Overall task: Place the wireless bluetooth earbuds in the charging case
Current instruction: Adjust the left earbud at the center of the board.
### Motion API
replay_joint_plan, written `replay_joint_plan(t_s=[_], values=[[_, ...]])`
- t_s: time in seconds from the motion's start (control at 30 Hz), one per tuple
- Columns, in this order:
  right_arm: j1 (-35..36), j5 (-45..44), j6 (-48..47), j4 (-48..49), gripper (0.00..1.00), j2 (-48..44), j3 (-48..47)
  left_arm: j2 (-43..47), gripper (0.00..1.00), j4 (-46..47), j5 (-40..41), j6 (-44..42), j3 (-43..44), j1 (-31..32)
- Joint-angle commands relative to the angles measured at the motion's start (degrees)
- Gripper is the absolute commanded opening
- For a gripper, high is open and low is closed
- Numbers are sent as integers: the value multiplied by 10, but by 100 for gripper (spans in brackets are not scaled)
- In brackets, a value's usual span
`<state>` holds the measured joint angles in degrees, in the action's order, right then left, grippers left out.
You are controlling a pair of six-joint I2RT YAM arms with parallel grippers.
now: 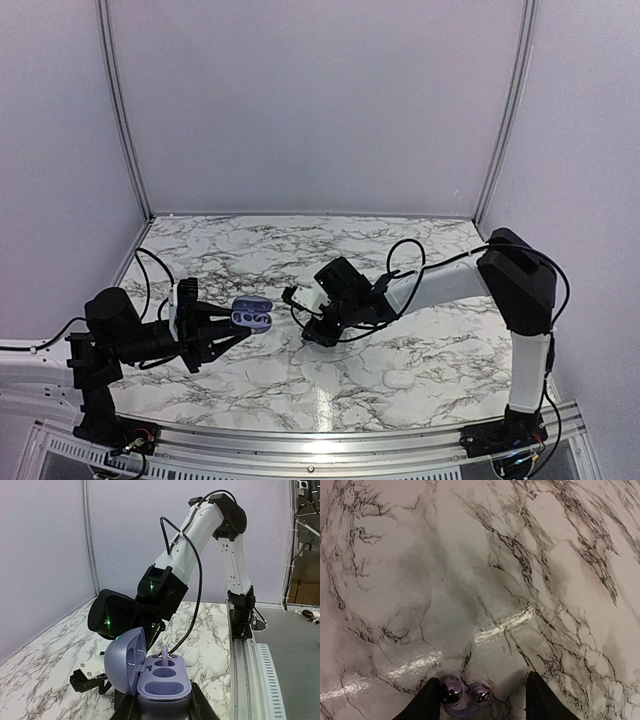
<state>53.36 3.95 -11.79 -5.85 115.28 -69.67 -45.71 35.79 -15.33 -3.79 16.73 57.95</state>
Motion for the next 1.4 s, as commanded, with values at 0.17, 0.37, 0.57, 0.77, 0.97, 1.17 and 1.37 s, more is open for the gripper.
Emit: replay_joint_plan(t_s=[0.17,0.37,0.57,0.77,0.97,1.17,1.37], values=[[-19,81,-28,-16,51,-8,-32,4,0,23,2,3,0,-4],[-44,167,-28,-28,52,12,-59,3,0,24,0,3,0,-4],[-62,212,-18,-40,53,32,-66,10,0,23,1,4,-4,-4],[-67,236,-22,-53,53,47,-72,9,0,23,0,4,-3,-5],[-68,267,-22,-65,52,44,-57,12,0,23,0,4,-4,-4],[-68,280,-13,-58,52,13,-7,14,0,23,0,4,-6,-4],[-68,273,-6,-51,51,-13,32,8,0,23,-3,4,-4,-4]])
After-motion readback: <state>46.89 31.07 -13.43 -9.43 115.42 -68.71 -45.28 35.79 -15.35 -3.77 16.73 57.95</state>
